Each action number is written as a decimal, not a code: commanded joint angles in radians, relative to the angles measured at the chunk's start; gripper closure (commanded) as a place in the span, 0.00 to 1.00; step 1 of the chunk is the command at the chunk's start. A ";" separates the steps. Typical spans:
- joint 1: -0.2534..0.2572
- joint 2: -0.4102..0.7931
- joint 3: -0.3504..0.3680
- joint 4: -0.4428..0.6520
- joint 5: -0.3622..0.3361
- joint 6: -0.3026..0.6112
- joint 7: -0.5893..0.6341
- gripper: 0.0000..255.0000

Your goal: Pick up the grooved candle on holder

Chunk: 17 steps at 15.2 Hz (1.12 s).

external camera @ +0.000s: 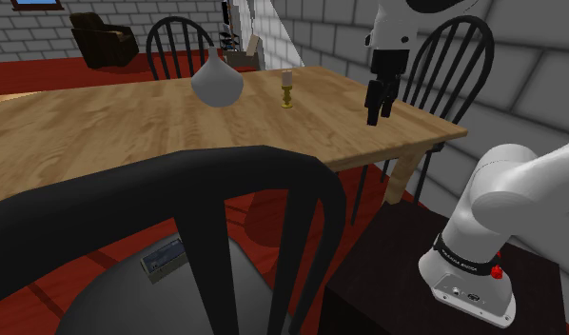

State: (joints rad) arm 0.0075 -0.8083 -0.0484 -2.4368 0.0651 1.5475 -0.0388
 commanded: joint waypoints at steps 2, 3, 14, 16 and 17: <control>0.001 0.034 -0.005 0.019 -0.009 0.023 -0.014 0.00; 0.002 0.068 -0.010 0.040 -0.017 0.045 -0.027 0.00; 0.017 0.434 -0.053 0.331 -0.073 0.216 -0.161 0.00; 0.019 0.499 -0.058 0.397 -0.077 0.233 -0.183 0.00; 0.020 0.531 -0.061 0.432 -0.079 0.241 -0.194 0.00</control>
State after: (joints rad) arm 0.0282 -0.3181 -0.1019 -2.0469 -0.0108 1.7791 -0.2153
